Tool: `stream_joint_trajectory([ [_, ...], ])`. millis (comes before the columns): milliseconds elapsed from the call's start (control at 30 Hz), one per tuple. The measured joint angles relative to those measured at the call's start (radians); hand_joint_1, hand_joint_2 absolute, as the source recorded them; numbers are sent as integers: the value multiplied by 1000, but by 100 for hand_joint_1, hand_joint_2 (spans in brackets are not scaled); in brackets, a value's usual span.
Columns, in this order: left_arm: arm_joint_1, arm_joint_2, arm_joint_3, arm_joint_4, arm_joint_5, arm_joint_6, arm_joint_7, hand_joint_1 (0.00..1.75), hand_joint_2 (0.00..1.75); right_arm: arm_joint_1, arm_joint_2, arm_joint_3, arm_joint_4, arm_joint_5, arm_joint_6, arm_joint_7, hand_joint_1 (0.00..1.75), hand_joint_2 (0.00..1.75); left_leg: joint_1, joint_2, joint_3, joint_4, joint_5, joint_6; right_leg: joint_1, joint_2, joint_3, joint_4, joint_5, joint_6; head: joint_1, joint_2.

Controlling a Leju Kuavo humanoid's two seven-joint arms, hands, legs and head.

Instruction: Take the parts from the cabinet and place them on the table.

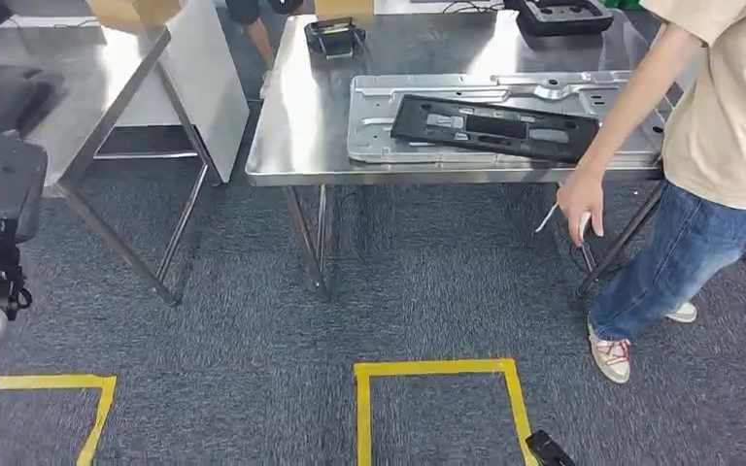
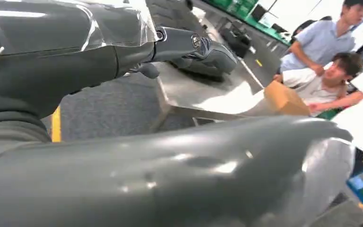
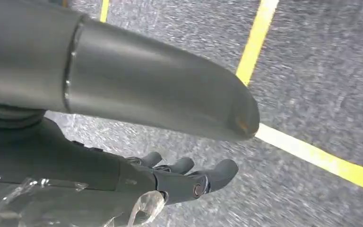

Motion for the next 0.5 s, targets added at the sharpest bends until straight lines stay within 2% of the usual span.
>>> stream_joint_trajectory([
  [33,0,0,2,-2,0,2,0,0,0,1,0,-1,0,-1,0,-1,0,0,2,0,58,-78,34,0,0,1,-13,0,11,4,0,0],
  [67,0,1,5,-6,0,3,0,0,0,2,1,-5,0,-1,0,-2,0,0,2,0,146,-200,42,2,-1,2,-24,1,25,10,0,0],
  [100,0,4,8,-10,0,4,0,0,0,2,1,-8,0,-1,-1,-2,0,0,1,0,201,-277,15,7,0,2,-29,1,30,15,0,0],
  [133,-1,5,12,-16,1,5,-2,0,0,3,3,-9,0,-2,-3,-4,0,0,-7,-1,247,-364,-15,15,2,4,-33,1,37,22,1,0],
  [167,0,5,18,-18,5,7,-2,0,0,2,3,-12,0,-2,-3,-4,0,0,-13,0,229,-366,-15,24,1,4,-34,-8,51,30,1,0],
  [200,1,6,19,-18,8,7,-4,0,0,3,3,-13,0,-2,-3,-5,0,0,-15,-1,225,-365,-12,32,0,3,-34,-11,58,37,1,0],
  [233,6,5,21,-18,21,6,-13,0,0,8,3,-14,0,-1,-3,-5,0,0,-17,-1,222,-368,-1,48,-4,3,-34,-19,67,47,0,0],
  [267,6,5,21,-21,45,-1,-30,0,0,12,4,-14,0,0,-2,-7,0,0,-11,0,216,-372,15,59,-7,4,-39,-15,69,50,1,0],
  [300,5,5,21,-24,56,-7,-40,0,0,15,5,-14,0,1,-2,-8,0,0,-12,0,211,-372,21,64,-8,6,-51,8,40,51,1,0],
  [333,6,5,22,-27,70,-15,-51,0,0,17,6,-14,0,2,0,-10,0,0,-14,0,198,-371,32,73,-8,7,-83,89,-29,52,2,0],
  [367,9,5,22,-27,79,-16,-56,0,0,17,6,-14,0,2,0,-10,0,0,-16,0,188,-370,41,76,-8,7,-118,188,-88,55,2,0],
  [400,11,5,22,-27,81,-16,-56,0,0,17,6,-14,0,3,0,-11,0,0,-18,0,185,-369,47,77,-6,8,-144,268,-127,57,2,0],
  [433,13,5,21,-27,82,-18,-57,0,0,17,6,-14,0,3,0,-11,0,0,-20,0,177,-368,52,77,-5,10,-161,328,-153,58,2,0],
  [467,17,5,21,-27,87,-19,-57,0,0,19,6,-15,0,4,0,-11,0,0,-22,0,169,-367,58,76,-4,10,-164,363,-165,59,2,0],
  [500,21,5,22,-27,90,-22,-58,0,0,20,7,-15,0,4,0,-11,0,0,-22,0,162,-364,62,74,-3,10,-124,324,-147,56,1,0],
])
